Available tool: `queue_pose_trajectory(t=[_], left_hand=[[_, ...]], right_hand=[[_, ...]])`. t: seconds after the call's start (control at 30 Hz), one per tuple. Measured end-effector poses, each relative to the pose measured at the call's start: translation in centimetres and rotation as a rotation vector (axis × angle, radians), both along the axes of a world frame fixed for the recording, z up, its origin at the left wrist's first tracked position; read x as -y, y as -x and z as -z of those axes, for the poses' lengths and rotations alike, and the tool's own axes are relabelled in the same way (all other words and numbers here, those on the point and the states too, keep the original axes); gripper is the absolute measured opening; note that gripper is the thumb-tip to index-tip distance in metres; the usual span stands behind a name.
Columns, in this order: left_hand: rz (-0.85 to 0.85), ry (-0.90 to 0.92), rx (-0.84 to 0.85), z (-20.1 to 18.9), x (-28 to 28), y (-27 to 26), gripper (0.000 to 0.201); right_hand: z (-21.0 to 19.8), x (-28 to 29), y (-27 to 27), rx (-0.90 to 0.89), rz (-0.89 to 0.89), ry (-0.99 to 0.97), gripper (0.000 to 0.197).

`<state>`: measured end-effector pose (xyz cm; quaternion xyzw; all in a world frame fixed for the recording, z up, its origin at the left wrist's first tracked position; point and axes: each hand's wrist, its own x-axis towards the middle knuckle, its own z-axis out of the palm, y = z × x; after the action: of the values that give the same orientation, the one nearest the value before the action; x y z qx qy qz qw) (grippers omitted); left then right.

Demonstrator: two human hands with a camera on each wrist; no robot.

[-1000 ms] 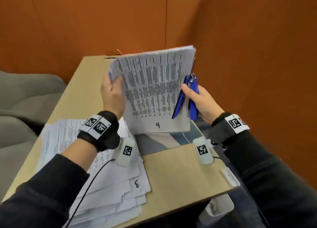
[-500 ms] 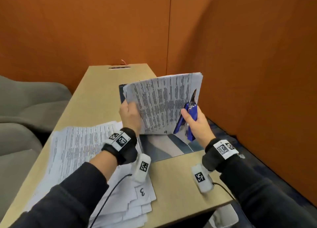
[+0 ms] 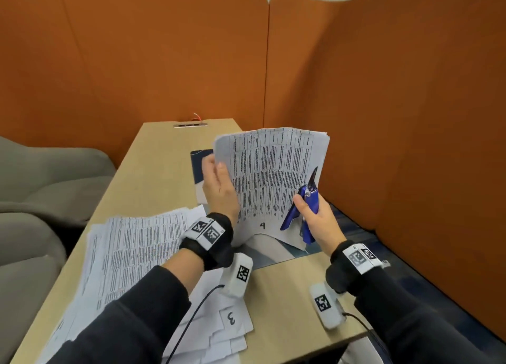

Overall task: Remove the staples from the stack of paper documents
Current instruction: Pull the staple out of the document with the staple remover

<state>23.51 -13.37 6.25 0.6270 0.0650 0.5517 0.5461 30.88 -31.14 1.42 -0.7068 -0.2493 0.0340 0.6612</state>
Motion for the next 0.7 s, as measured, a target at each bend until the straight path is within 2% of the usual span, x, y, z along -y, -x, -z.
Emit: queue_pose_trajectory(t=[0.13, 0.2, 0.3, 0.4, 0.5, 0.57, 0.63, 0.7], left_hand=[[-0.062, -0.346, 0.016, -2.5, -1.5, -0.4, 0.044], [-0.116, -0.44, -0.047, -2.7, -2.3, -1.1, 0.038], [-0.15, -0.351, -0.005, -2.7, -1.9, -1.2, 0.024], [-0.2, -0.204, 0.023, -2.8, -1.5, -1.3, 0.022], [-0.144, -0.116, -0.066, -1.7, -1.4, -1.6, 0.016], [-0.11, -0.123, -0.168, -0.7, -1.9, -1.8, 0.022], [-0.118, -0.118, -0.212, -0.3, -2.7, -2.0, 0.029], [-0.126, -0.117, -0.235, -1.0, -3.2, -1.8, 0.032]], right_hand=[[0.0, 0.9, -0.5, 0.012, -0.001, 0.045, 0.041], [0.0, 1.1, -0.7, 0.002, -0.008, 0.048, 0.044], [0.1, 0.9, -0.8, -0.045, 0.009, 0.039, 0.044], [-0.1, 0.6, -0.4, -0.063, -0.015, 0.028, 0.027], [-0.2, 0.7, -0.6, -0.083, -0.032, 0.017, 0.022], [-0.7, 0.8, -0.7, -0.078, -0.038, 0.044, 0.028], [-2.0, 0.7, -0.9, 0.074, 0.051, 0.157, 0.041], [-4.7, 0.3, -0.6, 0.422, 0.246, 0.258, 0.042]])
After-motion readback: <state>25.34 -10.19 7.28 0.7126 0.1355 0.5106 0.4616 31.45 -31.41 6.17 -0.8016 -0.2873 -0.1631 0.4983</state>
